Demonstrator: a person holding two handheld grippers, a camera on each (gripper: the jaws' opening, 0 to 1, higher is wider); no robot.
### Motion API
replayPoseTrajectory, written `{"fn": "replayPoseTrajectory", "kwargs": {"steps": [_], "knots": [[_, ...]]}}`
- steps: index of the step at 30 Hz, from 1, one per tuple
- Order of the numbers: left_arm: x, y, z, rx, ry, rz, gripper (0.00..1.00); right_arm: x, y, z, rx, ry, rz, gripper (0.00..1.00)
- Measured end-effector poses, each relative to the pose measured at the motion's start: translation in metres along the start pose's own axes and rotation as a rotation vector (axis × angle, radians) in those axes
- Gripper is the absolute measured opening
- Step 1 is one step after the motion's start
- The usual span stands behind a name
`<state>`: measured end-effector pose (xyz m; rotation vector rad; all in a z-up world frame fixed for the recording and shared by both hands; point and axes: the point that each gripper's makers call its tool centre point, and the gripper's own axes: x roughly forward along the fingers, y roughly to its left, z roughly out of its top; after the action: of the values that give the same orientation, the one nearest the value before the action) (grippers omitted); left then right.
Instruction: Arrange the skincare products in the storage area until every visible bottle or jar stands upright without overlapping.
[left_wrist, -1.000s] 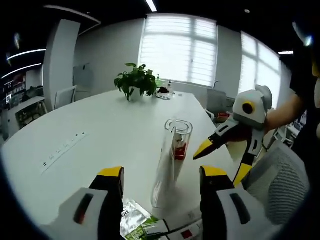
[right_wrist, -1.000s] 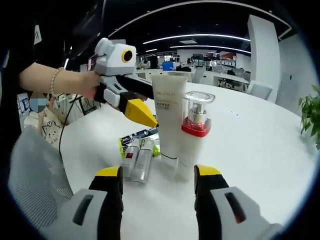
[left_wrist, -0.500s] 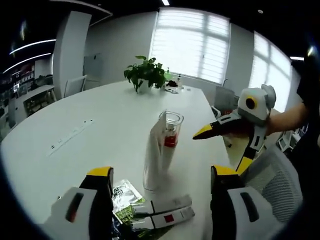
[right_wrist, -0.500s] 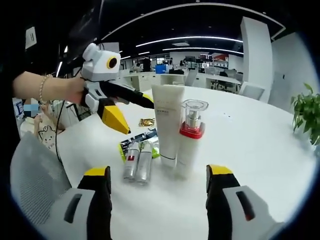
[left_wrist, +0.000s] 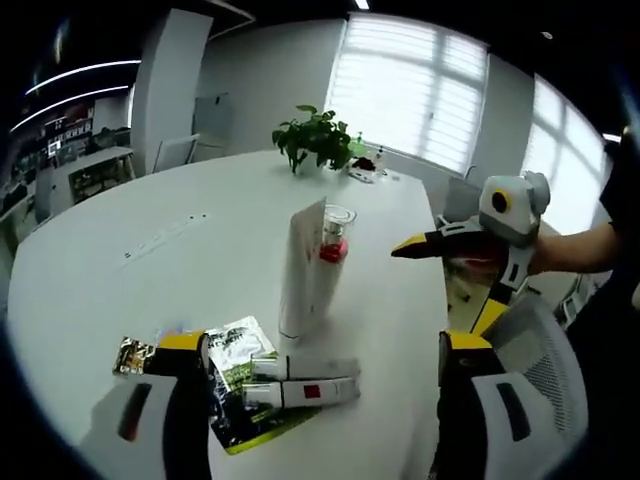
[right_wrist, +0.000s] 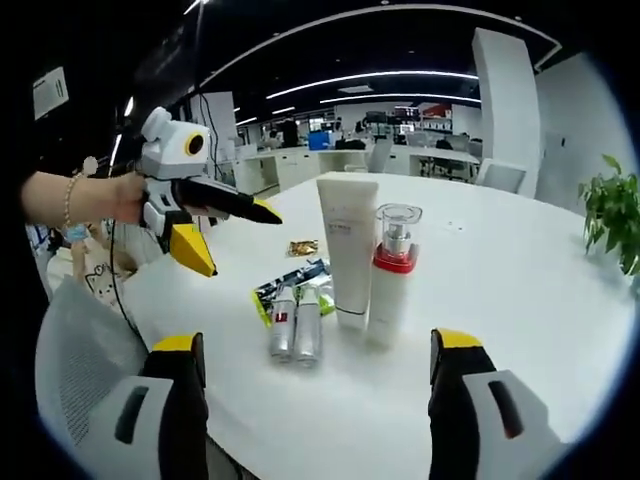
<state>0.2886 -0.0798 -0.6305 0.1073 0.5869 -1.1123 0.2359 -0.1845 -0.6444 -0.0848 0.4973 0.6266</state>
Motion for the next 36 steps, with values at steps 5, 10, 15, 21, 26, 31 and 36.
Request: {"fn": "replayPoseTrajectory", "kwargs": {"steps": [5, 10, 15, 21, 26, 31, 36], "knots": [[-0.014, -0.010, -0.010, -0.028, -0.004, 0.033, 0.94, -0.003, 0.009, -0.005, 0.007, 0.013, 0.015, 0.97], [-0.030, -0.014, -0.021, -0.057, -0.009, 0.057, 0.96, -0.007, 0.014, -0.009, 0.013, 0.023, 0.018, 0.97], [-0.046, -0.016, -0.035, -0.101, 0.000, 0.088, 0.99, -0.011, 0.018, -0.012, 0.024, 0.030, 0.014, 0.95], [-0.063, -0.021, -0.048, -0.137, -0.005, 0.116, 0.99, -0.014, 0.026, -0.017, 0.035, 0.043, 0.016, 0.94], [-0.074, -0.028, -0.058, -0.167, -0.015, 0.142, 0.99, -0.014, 0.031, -0.020, 0.037, 0.052, 0.023, 0.93], [-0.085, -0.030, -0.073, -0.186, -0.008, 0.168, 0.99, -0.017, 0.037, -0.024, 0.043, 0.061, 0.025, 0.93], [-0.096, -0.038, -0.080, -0.220, -0.026, 0.192, 0.99, -0.017, 0.038, -0.027, 0.053, 0.066, 0.022, 0.92]]}}
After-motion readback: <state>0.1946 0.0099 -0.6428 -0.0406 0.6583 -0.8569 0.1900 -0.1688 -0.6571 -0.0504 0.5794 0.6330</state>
